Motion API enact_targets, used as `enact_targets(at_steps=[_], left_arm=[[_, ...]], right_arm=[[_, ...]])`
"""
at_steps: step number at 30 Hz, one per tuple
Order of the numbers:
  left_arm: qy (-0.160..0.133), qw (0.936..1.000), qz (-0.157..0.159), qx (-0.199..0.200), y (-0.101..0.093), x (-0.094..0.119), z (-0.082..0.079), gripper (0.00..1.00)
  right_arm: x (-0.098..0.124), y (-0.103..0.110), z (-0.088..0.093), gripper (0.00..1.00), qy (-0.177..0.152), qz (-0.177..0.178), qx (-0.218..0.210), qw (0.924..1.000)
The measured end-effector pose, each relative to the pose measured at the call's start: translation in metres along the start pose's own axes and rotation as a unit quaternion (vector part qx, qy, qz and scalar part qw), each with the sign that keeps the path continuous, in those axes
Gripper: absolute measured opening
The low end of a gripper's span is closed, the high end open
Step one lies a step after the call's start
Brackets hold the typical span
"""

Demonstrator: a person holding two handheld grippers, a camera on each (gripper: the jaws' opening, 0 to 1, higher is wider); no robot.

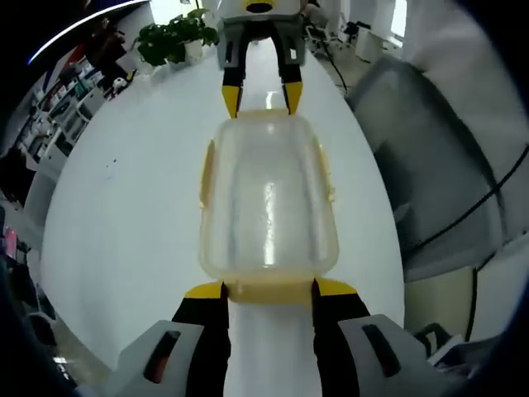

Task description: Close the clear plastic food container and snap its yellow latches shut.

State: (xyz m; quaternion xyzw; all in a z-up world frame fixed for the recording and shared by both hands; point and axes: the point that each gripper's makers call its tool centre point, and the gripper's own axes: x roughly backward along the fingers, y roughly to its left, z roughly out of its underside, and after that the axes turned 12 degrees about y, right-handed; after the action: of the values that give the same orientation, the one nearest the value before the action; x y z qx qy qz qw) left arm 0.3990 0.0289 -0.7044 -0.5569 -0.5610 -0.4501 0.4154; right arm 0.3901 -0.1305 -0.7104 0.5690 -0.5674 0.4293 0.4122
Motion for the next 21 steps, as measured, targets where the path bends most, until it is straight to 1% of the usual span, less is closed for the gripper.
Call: enact_targets(at_steps=[2, 5, 10, 16, 21], left_arm=[[-0.002, 1.0, 0.001, 0.0, 0.0, 0.002, -0.009, 0.36], [0.002, 1.0, -0.003, -0.005, 0.0, 0.003, -0.016, 0.36], [0.001, 1.0, -0.007, -0.005, 0.001, 0.004, -0.033, 0.36], [-0.003, 1.0, -0.006, -0.003, -0.003, -0.003, -0.058, 0.36], [-0.002, 1.0, -0.004, -0.009, -0.004, -0.011, -0.083, 0.36]], right_arm=[[0.002, -0.002, 0.008, 0.36, 0.015, 0.019, 0.015, 0.9996], [0.008, 0.0, 0.013, 0.36, 0.005, 0.011, 0.001, 0.9999], [0.019, 0.001, 0.028, 0.36, 0.003, 0.016, -0.001, 0.9999], [0.025, 0.006, 0.052, 0.36, 0.009, 0.018, -0.002, 0.9998], [0.032, 0.01, 0.077, 0.36, 0.012, 0.013, -0.008, 0.9998]])
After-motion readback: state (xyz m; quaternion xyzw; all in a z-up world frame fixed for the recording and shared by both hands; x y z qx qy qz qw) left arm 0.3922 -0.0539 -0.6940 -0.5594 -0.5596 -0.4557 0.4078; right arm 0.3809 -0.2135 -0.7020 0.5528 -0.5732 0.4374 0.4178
